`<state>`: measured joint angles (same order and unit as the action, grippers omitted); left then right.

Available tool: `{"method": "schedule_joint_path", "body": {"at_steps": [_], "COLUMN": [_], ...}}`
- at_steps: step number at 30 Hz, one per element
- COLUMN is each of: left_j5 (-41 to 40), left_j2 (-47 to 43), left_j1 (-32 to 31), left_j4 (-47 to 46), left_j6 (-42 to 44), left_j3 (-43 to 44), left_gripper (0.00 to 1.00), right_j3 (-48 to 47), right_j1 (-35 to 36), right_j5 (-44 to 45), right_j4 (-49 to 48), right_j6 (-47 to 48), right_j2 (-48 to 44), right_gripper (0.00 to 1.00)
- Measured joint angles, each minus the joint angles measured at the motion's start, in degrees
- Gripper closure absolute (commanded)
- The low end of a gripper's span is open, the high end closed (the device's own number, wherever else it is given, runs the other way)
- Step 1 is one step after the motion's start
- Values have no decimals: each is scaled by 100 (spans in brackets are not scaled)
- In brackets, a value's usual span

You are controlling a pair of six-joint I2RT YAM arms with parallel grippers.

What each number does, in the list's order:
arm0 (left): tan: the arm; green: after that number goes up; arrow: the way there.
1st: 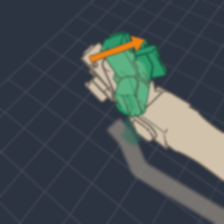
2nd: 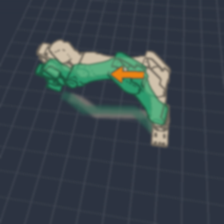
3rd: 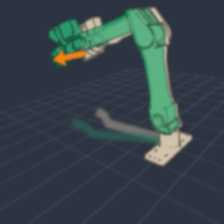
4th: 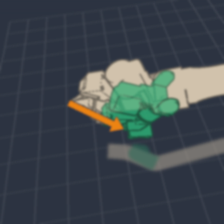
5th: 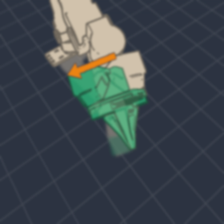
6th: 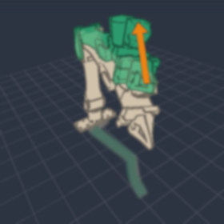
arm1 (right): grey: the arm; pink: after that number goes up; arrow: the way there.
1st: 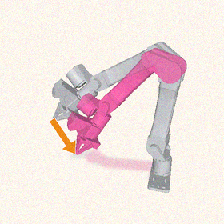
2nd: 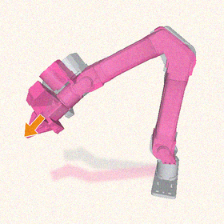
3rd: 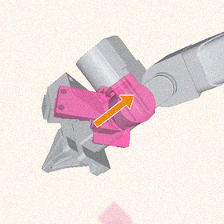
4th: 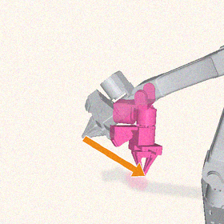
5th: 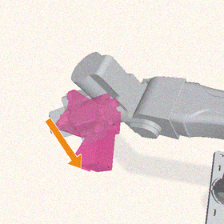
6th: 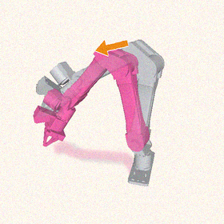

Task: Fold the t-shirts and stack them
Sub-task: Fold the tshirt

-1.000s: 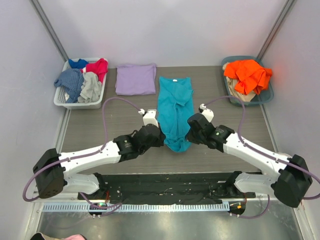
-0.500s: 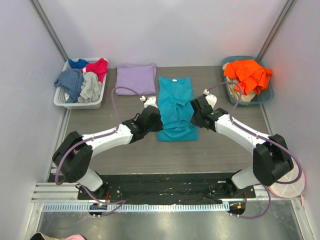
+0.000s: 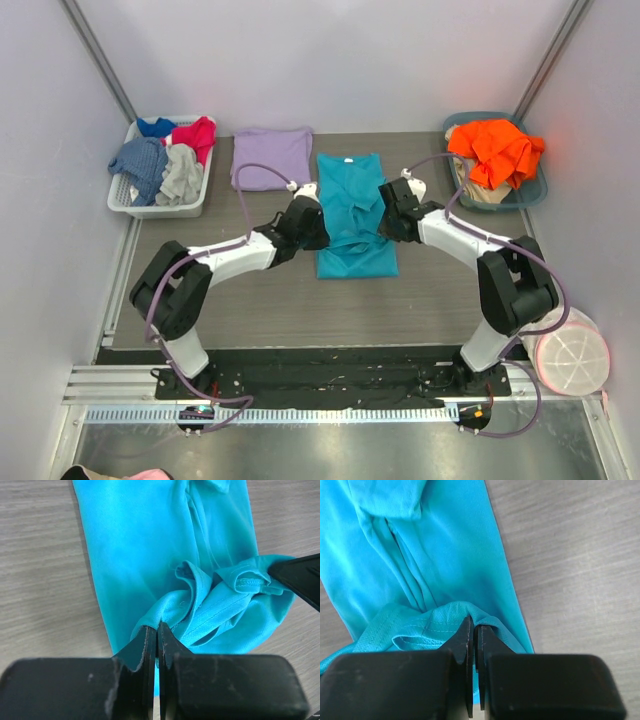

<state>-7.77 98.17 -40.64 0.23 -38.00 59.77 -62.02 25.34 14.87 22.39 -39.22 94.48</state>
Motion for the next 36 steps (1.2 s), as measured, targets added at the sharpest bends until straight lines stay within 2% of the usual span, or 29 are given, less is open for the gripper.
{"method": "schedule_joint_path", "body": {"at_steps": [15, 28, 36], "left_j5": [804, 1436, 1561], "left_j2": [776, 1812, 1934], "left_j1": [841, 1071, 1237], "left_j4": [-129, -76, -35], "left_j6": [140, 254, 273], "left_j3": [796, 2072, 2448], "left_gripper": [100, 100, 100], "right_j3": [-1043, -2120, -2643], "right_j1": [-588, -857, -940], "right_j5": [-459, -667, -787], "right_j4": [-199, -227, -264], "right_j6": [195, 382, 466], "right_j2": [811, 1912, 2146], "right_gripper": [99, 99, 99]}}
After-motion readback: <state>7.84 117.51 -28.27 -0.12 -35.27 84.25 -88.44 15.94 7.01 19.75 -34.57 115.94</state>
